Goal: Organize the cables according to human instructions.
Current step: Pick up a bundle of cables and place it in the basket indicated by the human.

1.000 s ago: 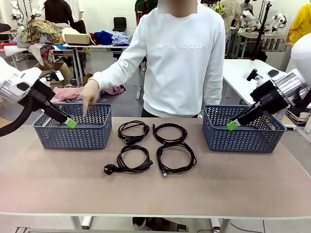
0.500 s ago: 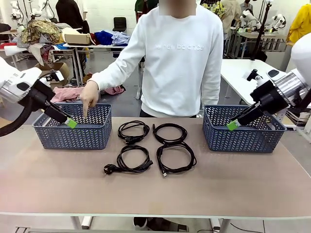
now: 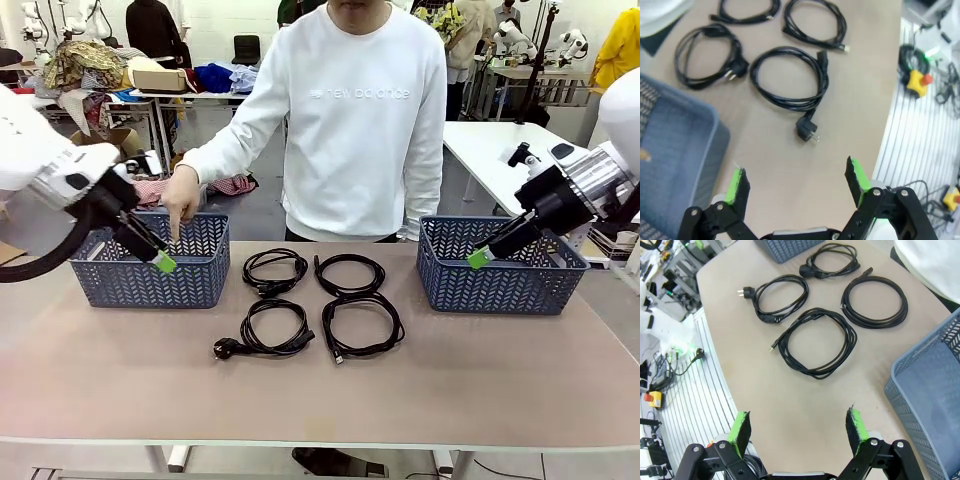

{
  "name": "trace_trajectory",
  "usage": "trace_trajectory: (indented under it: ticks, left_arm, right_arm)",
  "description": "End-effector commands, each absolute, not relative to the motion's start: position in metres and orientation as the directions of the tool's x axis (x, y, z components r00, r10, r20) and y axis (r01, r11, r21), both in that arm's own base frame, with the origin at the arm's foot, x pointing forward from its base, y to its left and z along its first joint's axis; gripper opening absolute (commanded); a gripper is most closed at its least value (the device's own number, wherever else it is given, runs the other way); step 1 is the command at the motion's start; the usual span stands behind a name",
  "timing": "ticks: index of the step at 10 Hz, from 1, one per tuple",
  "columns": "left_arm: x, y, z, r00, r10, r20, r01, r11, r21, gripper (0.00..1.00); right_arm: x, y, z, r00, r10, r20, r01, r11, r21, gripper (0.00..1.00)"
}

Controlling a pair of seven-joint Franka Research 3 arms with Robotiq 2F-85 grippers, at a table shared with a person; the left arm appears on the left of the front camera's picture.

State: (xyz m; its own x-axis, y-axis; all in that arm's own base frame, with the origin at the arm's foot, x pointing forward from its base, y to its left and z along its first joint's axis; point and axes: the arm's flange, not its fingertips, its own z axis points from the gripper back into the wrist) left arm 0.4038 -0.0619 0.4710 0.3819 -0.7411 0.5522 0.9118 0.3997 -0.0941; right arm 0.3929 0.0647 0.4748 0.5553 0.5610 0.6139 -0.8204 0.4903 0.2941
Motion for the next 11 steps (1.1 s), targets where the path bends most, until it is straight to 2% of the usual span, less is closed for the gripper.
trace_trajectory:
  ticks: [1, 7, 11]
  left_arm:
    - [0.419, -0.091, 0.471, 0.296, -0.823, 0.484, 0.95, 0.309, -0.057, 1.0]
    - [0.434, -0.194, 0.432, 0.097, -0.95, 0.297, 0.995, 0.1, -0.005, 1.0]
    - [0.427, -0.202, 0.419, 0.011, -0.97, 0.242, 1.0, 0.017, 0.025, 1.0]
  right_arm:
    - [0.395, 0.065, 0.477, 0.536, 0.549, 0.642, -0.833, 0.469, 0.294, 1.0]
    - [0.395, 0.065, 0.477, 0.536, 0.549, 0.642, -0.833, 0.469, 0.294, 1.0]
    - [0.395, 0.065, 0.477, 0.536, 0.549, 0.642, -0.833, 0.469, 0.294, 1.0]
